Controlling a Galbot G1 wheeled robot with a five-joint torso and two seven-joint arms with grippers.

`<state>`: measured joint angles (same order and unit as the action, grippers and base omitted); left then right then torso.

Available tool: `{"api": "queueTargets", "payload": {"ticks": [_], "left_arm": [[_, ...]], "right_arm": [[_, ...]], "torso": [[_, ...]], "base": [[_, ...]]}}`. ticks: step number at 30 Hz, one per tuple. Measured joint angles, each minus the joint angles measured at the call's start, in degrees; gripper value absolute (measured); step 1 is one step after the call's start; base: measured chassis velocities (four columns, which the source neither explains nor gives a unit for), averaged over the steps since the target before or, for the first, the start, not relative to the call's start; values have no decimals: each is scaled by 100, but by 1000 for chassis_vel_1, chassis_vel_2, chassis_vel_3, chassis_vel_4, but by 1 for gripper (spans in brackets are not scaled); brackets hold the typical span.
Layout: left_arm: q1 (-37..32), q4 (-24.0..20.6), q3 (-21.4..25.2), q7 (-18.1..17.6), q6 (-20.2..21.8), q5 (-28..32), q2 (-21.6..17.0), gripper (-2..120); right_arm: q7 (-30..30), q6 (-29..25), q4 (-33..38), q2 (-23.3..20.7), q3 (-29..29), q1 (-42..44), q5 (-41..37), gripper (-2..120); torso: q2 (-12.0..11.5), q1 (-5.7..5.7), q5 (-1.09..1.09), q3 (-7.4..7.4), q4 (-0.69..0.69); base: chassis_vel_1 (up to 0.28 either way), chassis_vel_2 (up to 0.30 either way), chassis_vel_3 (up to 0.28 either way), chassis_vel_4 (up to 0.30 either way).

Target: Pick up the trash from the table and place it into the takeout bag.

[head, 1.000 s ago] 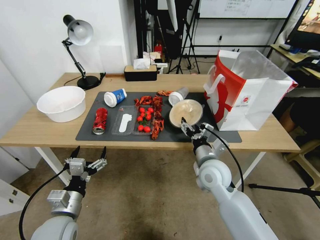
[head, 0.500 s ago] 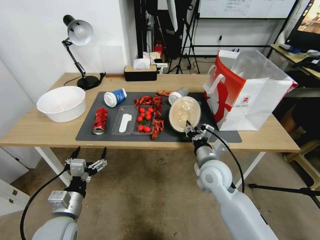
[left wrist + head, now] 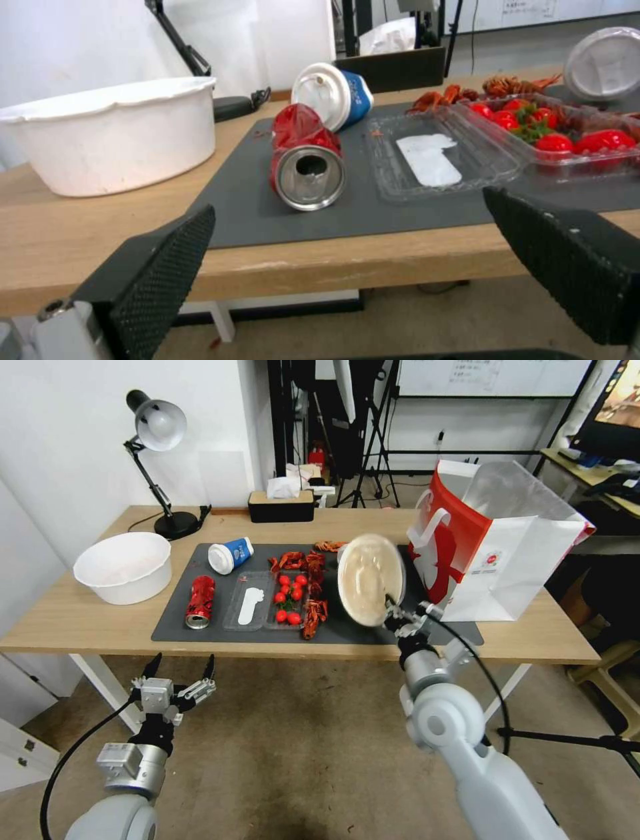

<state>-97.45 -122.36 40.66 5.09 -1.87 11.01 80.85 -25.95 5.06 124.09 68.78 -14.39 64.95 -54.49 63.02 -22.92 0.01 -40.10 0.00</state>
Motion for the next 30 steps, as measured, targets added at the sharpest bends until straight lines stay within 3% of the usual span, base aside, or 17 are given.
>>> {"api": "queueTargets", "payload": {"ticks": [11, 15, 19, 30], "left_arm": [[-49, -44, -4, 5, -18, -55, 55, 100], [-65, -50, -16, 9, -33, -103, 96, 100], [-63, -50, -51, 15, -35, -144, 129, 100], [-67, -54, -78, 27, -46, -179, 165, 100]], "right_arm": [[166, -76, 416, -925, -870, -978, -147, 0], [-254, 562, 273, -1545, -1586, -1457, -14, 0], [-420, 863, 6, -1890, -1849, -1634, 232, 0], [-810, 1422, -1040, -2265, -1525, -2173, 712, 0]], "torso": [[0, 0, 0, 0, 1], [0, 0, 0, 0, 0], [0, 0, 1, 0, -1], [1, 0, -1, -1, 1]], "base": [[0, 0, 0, 0], [0, 0, 0, 0], [0, 0, 0, 0], [0, 0, 0, 0]]}}
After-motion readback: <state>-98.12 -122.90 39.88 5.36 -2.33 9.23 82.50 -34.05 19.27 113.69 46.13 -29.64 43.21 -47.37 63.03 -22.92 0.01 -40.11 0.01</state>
